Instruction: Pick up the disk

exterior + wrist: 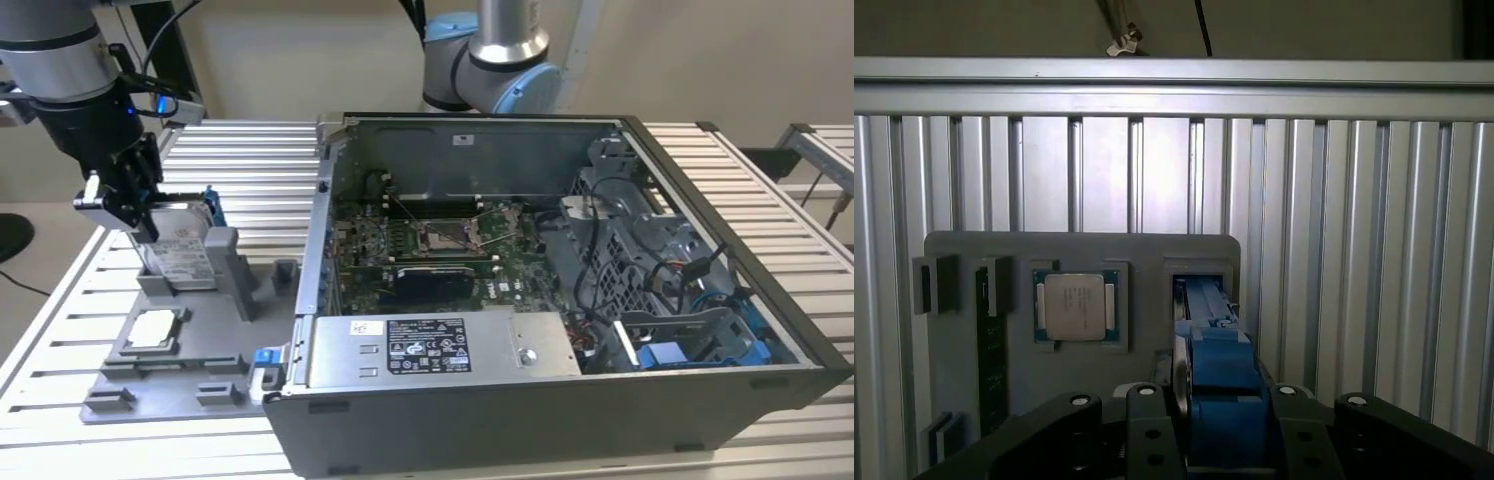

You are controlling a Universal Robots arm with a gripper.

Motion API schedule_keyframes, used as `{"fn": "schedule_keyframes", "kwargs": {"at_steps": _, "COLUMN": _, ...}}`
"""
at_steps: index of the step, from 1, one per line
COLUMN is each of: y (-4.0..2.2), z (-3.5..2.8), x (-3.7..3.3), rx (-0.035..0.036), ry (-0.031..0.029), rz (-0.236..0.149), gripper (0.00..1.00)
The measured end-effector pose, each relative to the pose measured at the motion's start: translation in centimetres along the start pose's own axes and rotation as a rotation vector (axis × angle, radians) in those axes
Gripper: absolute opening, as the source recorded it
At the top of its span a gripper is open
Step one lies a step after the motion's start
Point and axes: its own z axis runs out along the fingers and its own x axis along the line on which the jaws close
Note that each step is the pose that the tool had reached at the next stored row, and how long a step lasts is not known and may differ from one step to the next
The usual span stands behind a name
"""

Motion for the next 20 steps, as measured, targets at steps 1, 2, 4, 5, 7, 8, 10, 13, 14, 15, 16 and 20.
{"fn": "schedule_keyframes", "kwargs": {"at_steps": 1, "y": 0.00, "z": 0.00, "x": 0.00, "rx": -0.0001, "ry": 0.0000, "rz": 0.000, "gripper": 0.00}}
{"fn": "schedule_keyframes", "kwargs": {"at_steps": 2, "y": 0.00, "z": -0.01, "x": 0.00, "rx": 0.0002, "ry": -0.0001, "rz": 0.000, "gripper": 0.00}}
{"fn": "schedule_keyframes", "kwargs": {"at_steps": 4, "y": 0.00, "z": -0.21, "x": 0.00, "rx": 0.0005, "ry": -0.0003, "rz": 0.000, "gripper": 0.00}}
{"fn": "schedule_keyframes", "kwargs": {"at_steps": 5, "y": 0.00, "z": -0.39, "x": 0.00, "rx": 0.0002, "ry": -0.0002, "rz": 0.000, "gripper": 0.00}}
{"fn": "schedule_keyframes", "kwargs": {"at_steps": 7, "y": 0.00, "z": -0.76, "x": 0.01, "rx": 0.0002, "ry": -0.0001, "rz": 0.000, "gripper": 0.00}}
{"fn": "schedule_keyframes", "kwargs": {"at_steps": 8, "y": -0.01, "z": -0.92, "x": 0.01, "rx": 0.0001, "ry": -0.0001, "rz": 0.000, "gripper": 0.00}}
{"fn": "schedule_keyframes", "kwargs": {"at_steps": 10, "y": -0.01, "z": -1.00, "x": 0.01, "rx": 0.0002, "ry": -0.0001, "rz": 0.000, "gripper": 0.00}}
{"fn": "schedule_keyframes", "kwargs": {"at_steps": 13, "y": -0.01, "z": -0.91, "x": 0.01, "rx": 0.0002, "ry": -0.0001, "rz": 0.000, "gripper": 0.00}}
{"fn": "schedule_keyframes", "kwargs": {"at_steps": 14, "y": -0.01, "z": -0.84, "x": 0.01, "rx": 0.0004, "ry": -0.0001, "rz": 0.000, "gripper": 0.00}}
{"fn": "schedule_keyframes", "kwargs": {"at_steps": 15, "y": -0.01, "z": -0.75, "x": 0.01, "rx": 0.0009, "ry": 0.0000, "rz": 0.000, "gripper": 0.00}}
{"fn": "schedule_keyframes", "kwargs": {"at_steps": 16, "y": -0.01, "z": -0.66, "x": 0.01, "rx": 0.0017, "ry": 0.0000, "rz": 0.000, "gripper": 0.00}}
{"fn": "schedule_keyframes", "kwargs": {"at_steps": 20, "y": 0.00, "z": -0.18, "x": 0.01, "rx": 0.0022, "ry": 0.0007, "rz": 0.000, "gripper": 0.00}}
